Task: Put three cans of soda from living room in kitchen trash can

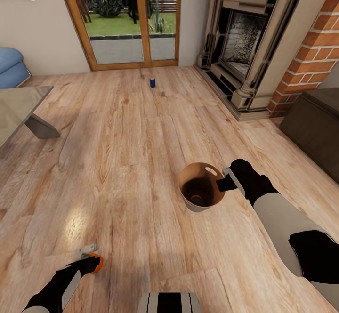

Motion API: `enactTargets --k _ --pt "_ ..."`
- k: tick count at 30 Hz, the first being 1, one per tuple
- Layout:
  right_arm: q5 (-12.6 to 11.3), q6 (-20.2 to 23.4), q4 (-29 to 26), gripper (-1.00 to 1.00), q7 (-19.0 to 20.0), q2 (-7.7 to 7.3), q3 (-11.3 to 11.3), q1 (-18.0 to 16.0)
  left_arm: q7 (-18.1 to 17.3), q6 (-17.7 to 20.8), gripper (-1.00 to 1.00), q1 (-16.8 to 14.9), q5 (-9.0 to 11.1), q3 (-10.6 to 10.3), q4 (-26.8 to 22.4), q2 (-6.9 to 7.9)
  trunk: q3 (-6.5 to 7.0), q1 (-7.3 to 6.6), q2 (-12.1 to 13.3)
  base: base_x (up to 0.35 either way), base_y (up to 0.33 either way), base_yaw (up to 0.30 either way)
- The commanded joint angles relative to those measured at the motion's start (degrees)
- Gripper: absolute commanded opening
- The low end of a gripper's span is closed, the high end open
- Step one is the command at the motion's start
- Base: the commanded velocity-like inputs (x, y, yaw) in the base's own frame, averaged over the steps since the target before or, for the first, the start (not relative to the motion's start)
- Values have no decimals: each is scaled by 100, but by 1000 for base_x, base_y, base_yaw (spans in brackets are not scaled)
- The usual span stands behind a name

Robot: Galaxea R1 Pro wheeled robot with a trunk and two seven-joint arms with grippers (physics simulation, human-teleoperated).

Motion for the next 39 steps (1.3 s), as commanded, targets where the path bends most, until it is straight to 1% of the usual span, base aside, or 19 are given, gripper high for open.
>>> enactTargets --k 1,27,39 --pt "-97 4 -2 -100 7 1 -4 -2 0 -1 -100 0 0 -1 -2 0 1 -1 0 0 0 0" --pt "-97 4 5 -100 11 1 4 -2 0 25 -100 0 -5 2 28 0 1 -1 0 0 0 0" --pt "-97 4 8 -100 10 1 5 -2 -8 83 -100 -1 -9 3 39 0 266 -32 16 0 0 0"
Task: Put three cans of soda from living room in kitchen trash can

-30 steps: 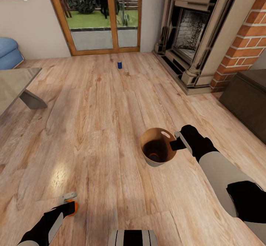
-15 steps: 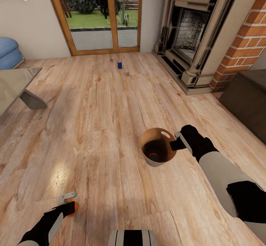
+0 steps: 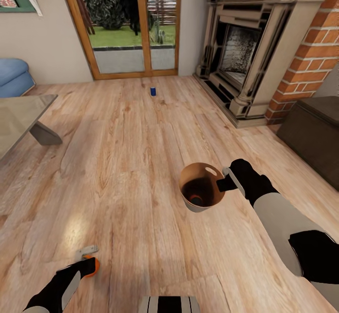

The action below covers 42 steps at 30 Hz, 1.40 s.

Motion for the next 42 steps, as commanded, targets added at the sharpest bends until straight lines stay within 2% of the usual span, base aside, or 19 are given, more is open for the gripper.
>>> enactTargets --k 1,35,42 --pt "-87 4 -1 -100 8 1 -4 -1 -3 -1 -100 0 -6 0 1 0 23 -3 1 0 0 0" --pt "-87 4 358 -100 8 8 9 -1 -24 19 -100 1 -6 -4 -40 2 776 -90 47 0 0 0" --pt "-87 4 482 -100 16 5 20 2 -258 28 -100 1 1 0 -22 7 931 -108 56 0 0 0"
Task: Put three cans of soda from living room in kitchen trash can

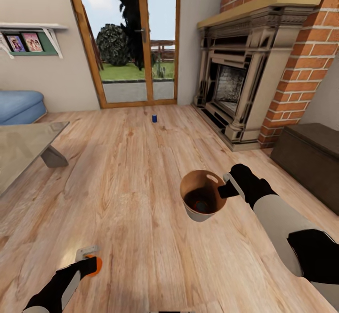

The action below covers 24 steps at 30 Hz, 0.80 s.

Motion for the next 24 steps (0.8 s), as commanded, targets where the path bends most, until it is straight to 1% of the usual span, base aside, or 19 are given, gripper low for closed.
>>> enactTargets --k 1,8,12,14,15,19,20,22,23,24 --pt "-86 4 3 -100 10 0 -8 -1 -29 0 -100 0 -7 1 6 0 23 -3 2 0 0 0" --pt "-86 4 22 -100 63 -38 -12 16 -122 37 -100 -11 -5 -4 11 -2 178 -21 11 0 0 0" --pt "-86 4 20 -100 74 -61 -8 32 -188 262 -100 -46 -5 -8 -29 -6 267 -31 16 0 0 0" --pt "-88 4 18 -100 78 -69 -8 38 -293 378 -100 -98 -7 -11 -36 -3 311 -36 19 0 0 0" --pt "-91 4 14 -100 88 -80 -7 47 -501 583 -100 -180 -12 -21 -44 19 333 -39 20 0 0 0" --pt "-94 4 9 -100 108 -88 -8 53 -790 872 -100 -339 -15 -38 -51 56 422 -49 26 0 0 0" --pt "-89 4 8 -100 290 -97 81 65 -946 1049 -100 -533 -39 -78 -57 92 444 -52 27 0 0 0" --pt "-88 4 7 -100 373 -101 194 70 -988 1118 -100 -596 -43 -103 -61 100 489 -57 30 0 0 0" --pt "-87 4 7 -100 438 -104 311 86 -1072 1167 -100 -662 -48 -131 -68 107 511 -59 31 0 0 0" --pt "-87 4 7 -100 463 -105 358 98 -1127 1186 -100 -697 -50 -147 -74 111 533 -62 32 0 0 0"
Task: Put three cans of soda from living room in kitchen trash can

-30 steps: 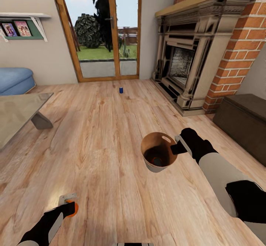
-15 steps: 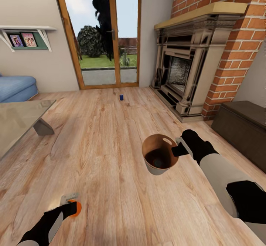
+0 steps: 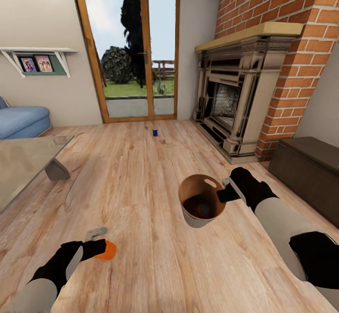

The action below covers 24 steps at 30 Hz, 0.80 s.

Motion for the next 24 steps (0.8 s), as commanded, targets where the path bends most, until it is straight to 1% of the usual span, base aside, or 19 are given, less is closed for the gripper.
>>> enactTargets --k 1,2,5,10,16,18,19,22,24 --pt "31 0 -7 -100 50 -7 80 22 -155 99 -100 -101 -60 -39 -10 23 24 -3 1 0 0 0" --pt "32 0 -7 -100 68 -9 115 34 -219 208 -100 -164 -130 -55 -26 43 46 -5 3 0 0 0" --pt "32 0 -7 -100 88 -11 157 53 -289 371 -100 -240 -242 -72 -119 67 112 -13 7 0 0 0" --pt "32 0 -7 -100 99 -15 181 91 -333 520 -100 -287 -335 -86 -278 81 223 -26 13 0 0 0" --pt "32 0 -7 -100 100 -59 185 125 -345 554 -100 -339 -358 -94 -312 105 356 -41 21 0 0 0" --pt "32 0 -7 -100 101 -68 185 130 -391 557 -100 -352 -362 -94 -315 139 400 -47 24 0 0 0" --pt "32 0 -7 -100 101 -74 187 133 -499 559 -100 -364 -365 -93 -319 190 418 -69 65 0 0 0" --pt "32 0 -6 -100 101 -75 191 136 -707 593 -100 -385 -367 -92 -338 279 472 -135 185 0 0 0" --pt "32 0 -3 -100 101 -75 192 141 -836 685 -100 -427 -368 -94 -382 324 508 -179 265 0 0 0"
